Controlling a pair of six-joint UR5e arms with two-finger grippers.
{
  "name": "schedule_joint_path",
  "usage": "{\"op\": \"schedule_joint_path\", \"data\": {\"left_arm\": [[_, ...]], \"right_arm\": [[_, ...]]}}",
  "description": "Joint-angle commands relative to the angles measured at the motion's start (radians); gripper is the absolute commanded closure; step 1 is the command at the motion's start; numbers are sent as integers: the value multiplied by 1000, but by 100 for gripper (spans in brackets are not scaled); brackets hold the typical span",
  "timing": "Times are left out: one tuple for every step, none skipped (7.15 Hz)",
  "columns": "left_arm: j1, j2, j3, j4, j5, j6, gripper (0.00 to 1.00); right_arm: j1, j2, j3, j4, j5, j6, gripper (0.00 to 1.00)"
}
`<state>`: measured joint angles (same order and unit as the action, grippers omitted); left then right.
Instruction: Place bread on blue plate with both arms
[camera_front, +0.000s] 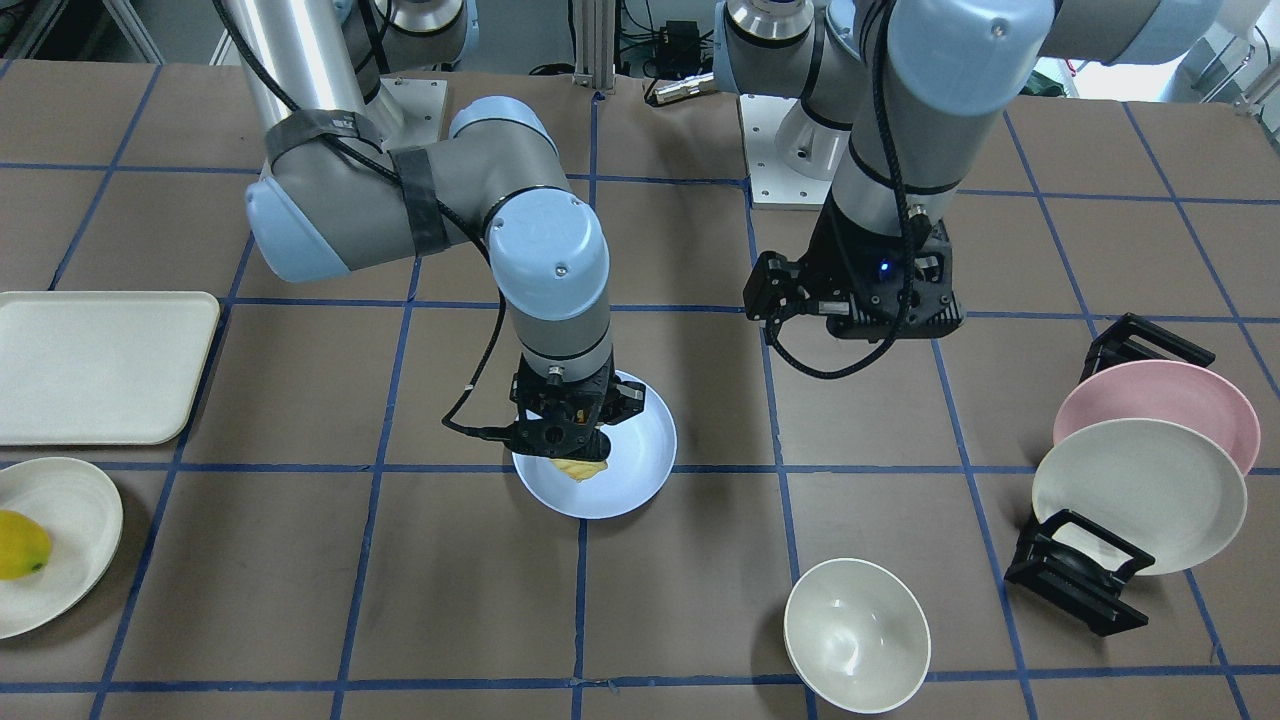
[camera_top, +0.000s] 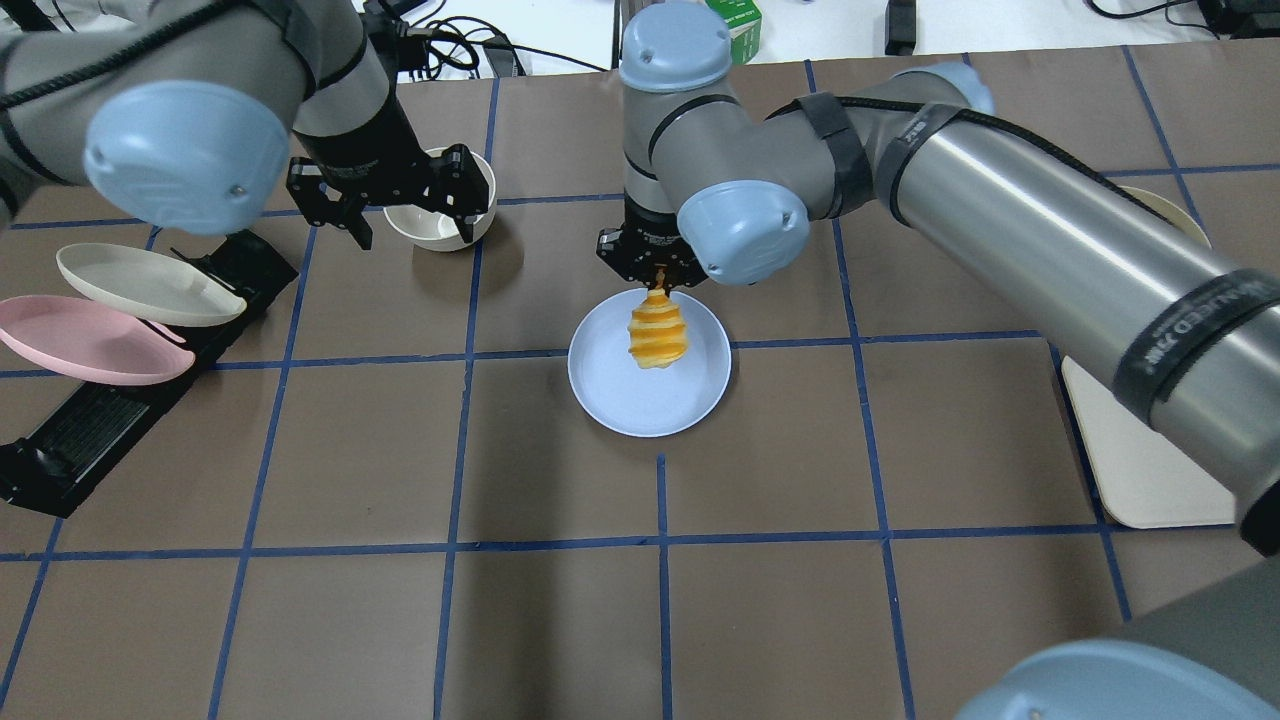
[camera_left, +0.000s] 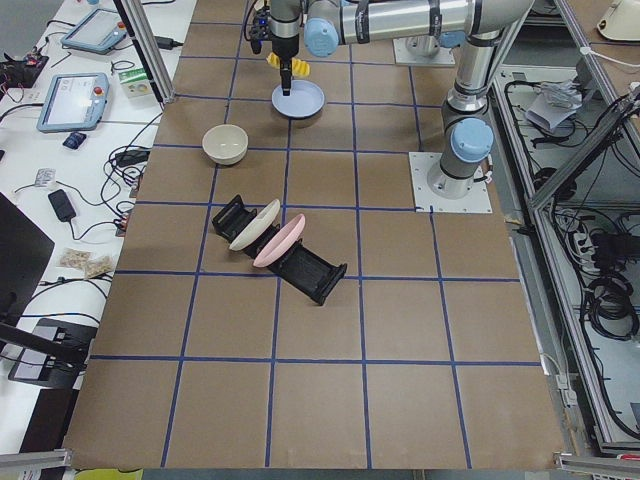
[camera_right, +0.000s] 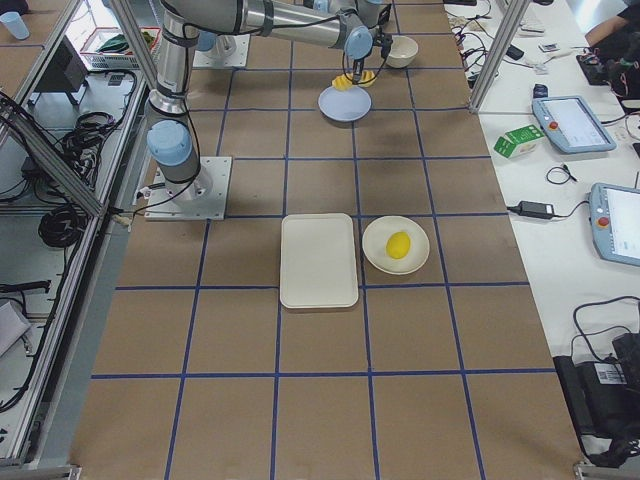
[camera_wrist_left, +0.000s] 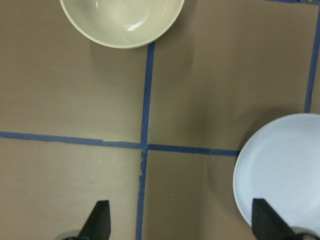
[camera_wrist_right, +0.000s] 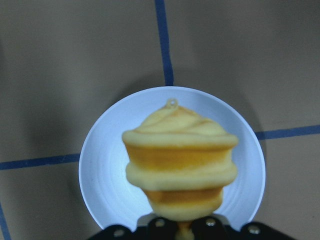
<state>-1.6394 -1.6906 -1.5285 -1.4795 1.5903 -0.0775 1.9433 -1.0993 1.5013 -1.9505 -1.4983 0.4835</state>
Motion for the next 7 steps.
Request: {"op": "schedule_joint_path", "data": {"left_arm": [[44,72,37,-115,-1,93,0],[64,86,28,-119,-12,93,0],[61,68,27,-114,-12,87,0],[58,66,18,-107,-13,76,0],[58,66,13,-108,-13,76,0],[56,66,11,-108,-13,76,0],[56,69,11,-105,-13,96,0]], "right_arm": [[28,65,2,-4,1,-14,100],[31,71,8,7,1,-14,100],[37,73,23,7,1,-14,95],[39,78,45,-2,1,-13,83],[39,87,50,-5,1,-16,67],[39,87,50,-30,1,-16,32],[39,87,48,-60,1,-16,0]]}}
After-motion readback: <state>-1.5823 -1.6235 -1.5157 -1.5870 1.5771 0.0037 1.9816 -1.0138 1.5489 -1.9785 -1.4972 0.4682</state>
